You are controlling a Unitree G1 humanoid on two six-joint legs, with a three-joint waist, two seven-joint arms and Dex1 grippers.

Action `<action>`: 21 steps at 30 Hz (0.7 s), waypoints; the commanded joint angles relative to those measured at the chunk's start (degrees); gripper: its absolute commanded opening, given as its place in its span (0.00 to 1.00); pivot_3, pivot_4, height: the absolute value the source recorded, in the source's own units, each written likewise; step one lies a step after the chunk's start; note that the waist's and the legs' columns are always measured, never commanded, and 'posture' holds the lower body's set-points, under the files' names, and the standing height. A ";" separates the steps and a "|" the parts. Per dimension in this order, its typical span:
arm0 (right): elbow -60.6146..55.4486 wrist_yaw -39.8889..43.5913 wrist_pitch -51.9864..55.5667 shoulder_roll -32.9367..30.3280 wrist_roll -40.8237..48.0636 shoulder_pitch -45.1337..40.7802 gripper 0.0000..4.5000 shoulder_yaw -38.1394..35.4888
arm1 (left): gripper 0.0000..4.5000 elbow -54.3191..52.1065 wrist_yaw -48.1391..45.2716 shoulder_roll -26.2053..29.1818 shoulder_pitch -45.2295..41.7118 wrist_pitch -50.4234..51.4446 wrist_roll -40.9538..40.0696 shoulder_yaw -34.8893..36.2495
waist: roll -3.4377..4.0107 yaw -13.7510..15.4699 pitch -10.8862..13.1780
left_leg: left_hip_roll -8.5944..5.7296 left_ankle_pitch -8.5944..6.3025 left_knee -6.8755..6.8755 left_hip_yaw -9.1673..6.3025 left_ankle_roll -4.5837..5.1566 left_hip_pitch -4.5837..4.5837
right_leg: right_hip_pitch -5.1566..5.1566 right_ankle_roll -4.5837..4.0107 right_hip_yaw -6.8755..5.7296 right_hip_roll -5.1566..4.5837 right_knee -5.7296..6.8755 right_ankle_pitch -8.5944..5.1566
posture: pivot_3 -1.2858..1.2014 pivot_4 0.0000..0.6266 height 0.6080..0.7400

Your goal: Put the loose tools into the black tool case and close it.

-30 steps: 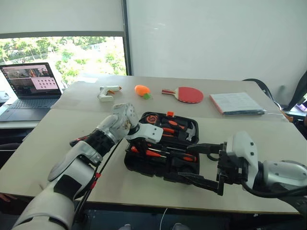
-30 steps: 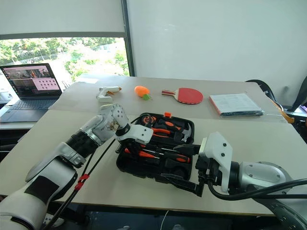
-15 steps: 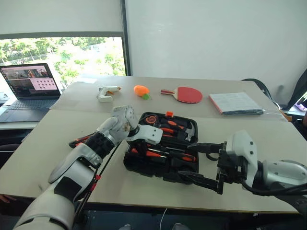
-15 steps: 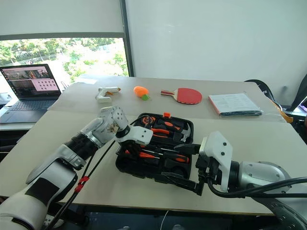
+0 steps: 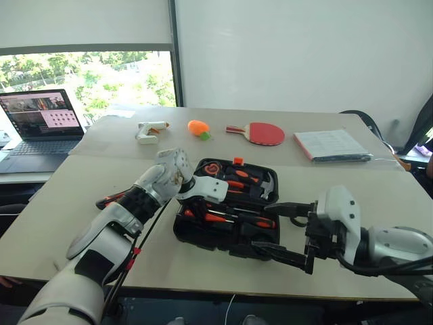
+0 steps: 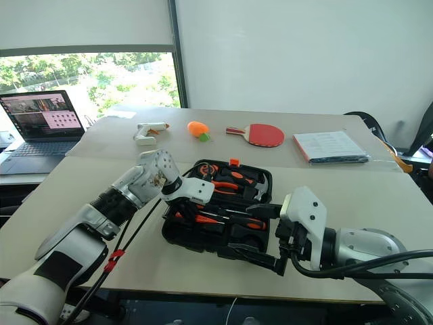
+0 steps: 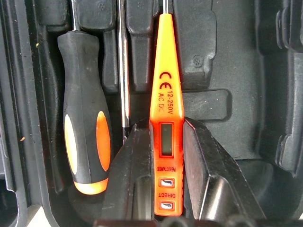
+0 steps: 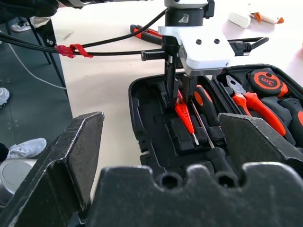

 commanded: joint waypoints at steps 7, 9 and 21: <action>-0.39 1.26 -2.00 0.45 -1.32 -0.08 1.00 0.21 | 0.89 -3.22 -1.39 3.42 -0.92 3.32 -3.27 -0.37 | 0.00 0.19 0.00 | -0.01 0.00 0.02 0.00 0.00 0.00 | 0.01 0.00 0.00 -0.01 0.02 0.00 | 0.52 0.24 1.00; -0.29 1.61 -2.12 0.54 -1.76 0.06 1.00 0.40 | 0.89 -4.62 -1.39 5.26 -2.10 4.44 -5.72 -0.54 | 0.00 0.19 0.00 | -0.01 0.00 0.04 -0.01 0.00 0.00 | 0.00 0.00 0.00 -0.01 0.04 0.00 | 0.52 0.24 1.00; 0.44 2.81 -2.55 1.00 -3.48 0.14 1.00 1.25 | 0.40 -5.61 -1.38 9.20 -4.55 5.01 -12.62 -0.47 | -0.01 0.71 0.01 | -0.06 0.00 0.06 -0.02 0.00 -0.05 | 0.00 0.04 -0.02 -0.08 -0.01 -0.01 | 0.52 0.24 1.00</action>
